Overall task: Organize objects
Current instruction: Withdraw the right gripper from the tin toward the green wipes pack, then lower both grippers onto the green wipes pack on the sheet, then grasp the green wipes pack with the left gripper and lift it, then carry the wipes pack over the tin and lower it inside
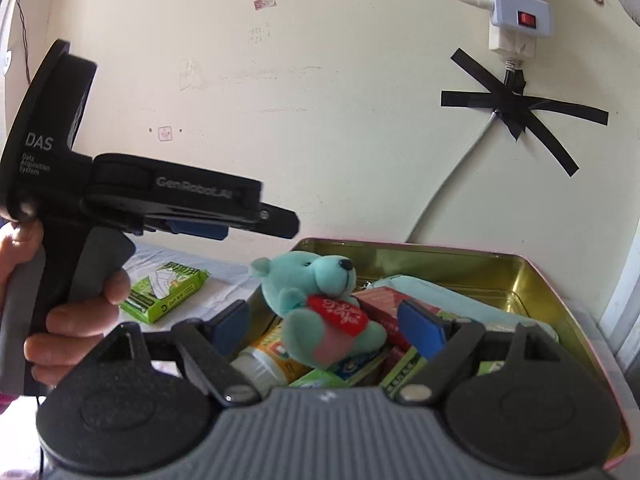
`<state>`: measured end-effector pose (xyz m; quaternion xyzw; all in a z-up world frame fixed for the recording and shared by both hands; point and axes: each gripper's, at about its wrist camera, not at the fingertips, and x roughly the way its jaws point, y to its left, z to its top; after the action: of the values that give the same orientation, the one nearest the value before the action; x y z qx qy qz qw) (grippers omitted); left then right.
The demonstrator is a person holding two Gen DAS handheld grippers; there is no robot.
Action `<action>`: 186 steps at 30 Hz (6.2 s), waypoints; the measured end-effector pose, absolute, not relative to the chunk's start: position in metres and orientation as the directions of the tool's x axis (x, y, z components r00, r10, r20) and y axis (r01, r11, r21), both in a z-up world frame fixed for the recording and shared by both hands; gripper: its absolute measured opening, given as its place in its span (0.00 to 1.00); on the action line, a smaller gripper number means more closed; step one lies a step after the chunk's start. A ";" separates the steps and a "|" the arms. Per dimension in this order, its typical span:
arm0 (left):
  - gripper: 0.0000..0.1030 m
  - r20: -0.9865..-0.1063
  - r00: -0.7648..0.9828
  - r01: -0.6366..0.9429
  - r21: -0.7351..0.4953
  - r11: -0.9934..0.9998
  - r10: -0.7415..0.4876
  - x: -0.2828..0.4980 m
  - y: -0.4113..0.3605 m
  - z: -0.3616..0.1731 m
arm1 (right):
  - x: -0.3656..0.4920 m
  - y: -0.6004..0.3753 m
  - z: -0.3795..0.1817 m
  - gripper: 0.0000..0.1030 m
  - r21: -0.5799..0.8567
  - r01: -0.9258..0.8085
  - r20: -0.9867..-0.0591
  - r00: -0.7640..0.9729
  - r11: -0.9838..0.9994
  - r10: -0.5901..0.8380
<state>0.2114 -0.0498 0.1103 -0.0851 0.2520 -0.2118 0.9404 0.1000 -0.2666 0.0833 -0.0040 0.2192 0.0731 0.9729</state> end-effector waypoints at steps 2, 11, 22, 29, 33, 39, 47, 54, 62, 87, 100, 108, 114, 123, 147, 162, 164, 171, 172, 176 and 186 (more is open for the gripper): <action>0.82 -0.423 0.809 0.319 -0.269 0.909 -0.409 0.200 -0.024 0.107 | 0.090 -0.254 0.090 0.80 0.022 -0.171 -0.414 0.895 0.985 0.165; 0.85 -0.487 0.873 -0.165 -0.261 0.951 0.018 0.158 0.134 0.046 | 0.109 -0.147 0.083 0.78 0.133 -0.394 -0.464 0.786 0.909 0.408; 0.84 -0.504 0.851 -0.342 -0.314 0.886 0.150 0.160 0.187 0.040 | 0.253 -0.034 0.010 0.95 0.138 -0.179 -0.627 0.746 0.974 0.225; 0.84 -0.496 0.860 -0.293 -0.289 0.911 0.119 0.158 0.181 0.045 | 0.269 -0.029 -0.007 0.77 0.067 -0.177 -0.675 0.717 0.982 0.175; 0.84 -0.538 0.843 -0.189 -0.318 0.929 -0.012 0.163 0.174 0.038 | 0.225 -0.044 -0.002 0.75 0.055 -0.292 -0.683 0.687 0.955 0.249; 0.84 -0.562 0.783 0.095 -0.318 0.943 -0.268 0.159 0.131 0.031 | 0.121 -0.090 0.002 0.75 0.032 -0.385 -0.679 0.669 0.922 0.303; 0.84 -0.599 0.667 0.354 -0.266 0.896 -0.442 0.123 0.059 0.028 | -0.004 -0.147 0.001 0.78 -0.005 -0.353 -0.617 0.737 0.936 0.275; 0.85 -0.641 0.637 0.307 -0.298 0.904 -0.428 0.071 0.038 0.016 | -0.036 -0.171 0.004 0.85 0.046 -0.289 -0.588 0.766 0.956 0.259; 0.86 -0.663 0.606 0.258 -0.359 0.897 -0.440 0.035 0.024 0.005 | -0.034 -0.173 0.003 0.89 0.055 -0.307 -0.587 0.760 0.950 0.280; 0.88 -0.667 0.666 0.275 -0.197 0.941 -0.334 0.021 -0.015 0.002 | -0.029 -0.178 -0.001 0.91 0.124 -0.316 -0.585 0.742 0.941 0.327; 0.87 -0.631 0.743 0.241 -0.056 0.969 -0.222 0.015 -0.009 0.009 | -0.037 -0.195 0.002 0.93 0.039 -0.257 -0.589 0.775 0.966 0.230; 0.87 -0.654 0.728 0.233 -0.047 0.971 -0.206 0.016 -0.013 0.003 | -0.043 -0.233 0.004 0.92 0.107 -0.094 -0.551 0.823 0.990 0.138; 0.87 -0.645 0.741 0.222 -0.028 0.975 -0.188 0.015 -0.014 0.005 | -0.044 -0.240 0.005 0.92 0.142 -0.077 -0.542 0.828 0.987 0.143; 0.87 -0.606 0.761 0.200 -0.123 0.972 -0.233 0.030 0.009 0.028 | -0.046 -0.241 0.005 0.92 0.164 -0.084 -0.527 0.835 0.983 0.159; 0.75 -0.665 0.521 0.552 -0.216 0.805 -0.536 0.033 -0.082 0.006 | -0.050 -0.239 0.006 0.57 0.130 -0.167 -0.569 0.794 0.977 0.212; 0.83 -0.642 0.508 0.578 -0.240 0.780 -0.574 0.040 -0.108 0.032 | -0.107 -0.311 0.021 0.83 0.093 -0.031 -0.509 0.857 0.995 0.075; 0.83 -0.659 0.510 0.564 -0.230 0.793 -0.554 0.046 -0.109 0.032 | -0.104 -0.313 0.020 0.84 0.119 -0.050 -0.513 0.852 0.992 0.105; 0.82 -0.718 0.454 0.567 -0.225 0.793 -0.528 0.054 -0.123 0.017 | -0.084 -0.297 0.008 0.90 0.090 -0.123 -0.578 0.801 0.988 0.153; 0.81 -0.718 0.442 0.571 -0.236 0.786 -0.537 0.055 -0.126 0.017 | -0.082 -0.296 0.009 0.90 0.083 -0.131 -0.579 0.800 0.988 0.155; 0.72 -0.713 0.427 0.607 -0.230 0.761 -0.556 0.048 -0.141 0.017 | -0.073 -0.291 0.005 0.90 0.022 -0.131 -0.604 0.789 0.991 0.118; 0.50 -0.660 0.491 0.670 -0.132 0.730 -0.569 0.023 -0.161 0.055 | -0.086 -0.303 0.025 0.63 0.079 -0.183 -0.530 0.825 0.980 0.197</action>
<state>0.0229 -0.1613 0.0548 0.0714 0.3535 -0.3602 0.8603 -0.0857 -0.3034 0.0251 0.0124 0.2786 0.0993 0.9552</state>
